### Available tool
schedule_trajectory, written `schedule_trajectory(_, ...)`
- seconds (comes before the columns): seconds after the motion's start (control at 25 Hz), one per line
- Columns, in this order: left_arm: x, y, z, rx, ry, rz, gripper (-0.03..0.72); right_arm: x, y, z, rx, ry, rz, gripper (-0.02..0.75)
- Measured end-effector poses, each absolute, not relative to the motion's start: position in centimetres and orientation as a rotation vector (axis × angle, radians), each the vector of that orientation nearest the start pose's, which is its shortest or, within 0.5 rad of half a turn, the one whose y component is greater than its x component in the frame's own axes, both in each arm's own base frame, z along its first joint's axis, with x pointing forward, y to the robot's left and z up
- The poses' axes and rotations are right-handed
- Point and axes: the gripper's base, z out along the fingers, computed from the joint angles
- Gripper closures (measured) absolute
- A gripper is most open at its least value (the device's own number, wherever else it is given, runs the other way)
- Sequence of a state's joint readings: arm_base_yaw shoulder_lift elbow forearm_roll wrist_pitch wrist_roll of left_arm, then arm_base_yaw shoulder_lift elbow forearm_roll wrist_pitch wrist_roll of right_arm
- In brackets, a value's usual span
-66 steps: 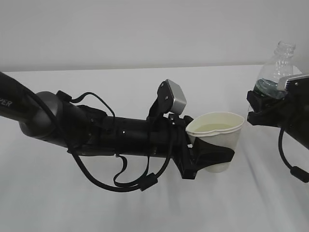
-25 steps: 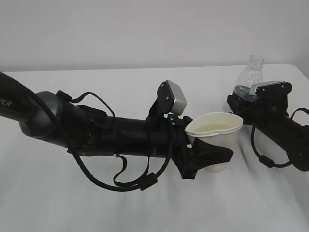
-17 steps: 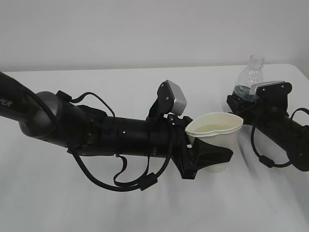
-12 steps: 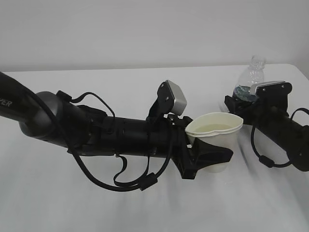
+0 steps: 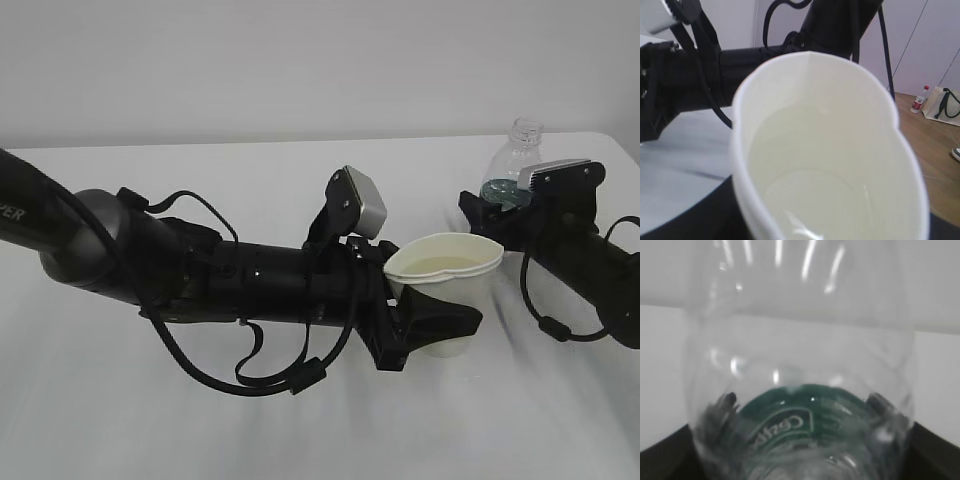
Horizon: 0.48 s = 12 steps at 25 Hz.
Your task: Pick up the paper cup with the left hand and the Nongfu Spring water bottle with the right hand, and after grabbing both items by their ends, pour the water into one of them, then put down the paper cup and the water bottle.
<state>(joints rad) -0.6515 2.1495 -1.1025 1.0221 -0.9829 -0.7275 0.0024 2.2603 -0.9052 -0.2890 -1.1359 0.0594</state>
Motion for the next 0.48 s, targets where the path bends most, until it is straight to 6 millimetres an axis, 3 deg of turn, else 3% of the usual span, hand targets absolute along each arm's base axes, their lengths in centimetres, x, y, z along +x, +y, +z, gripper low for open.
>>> schedule_trajectory(0.48, 28.7, -30.0, 12.7, 1.144, 1.571, -1.166, 0.295, 36.5, 2.4, 8.4, -0.247, 1.724, 0.185, 0.14)
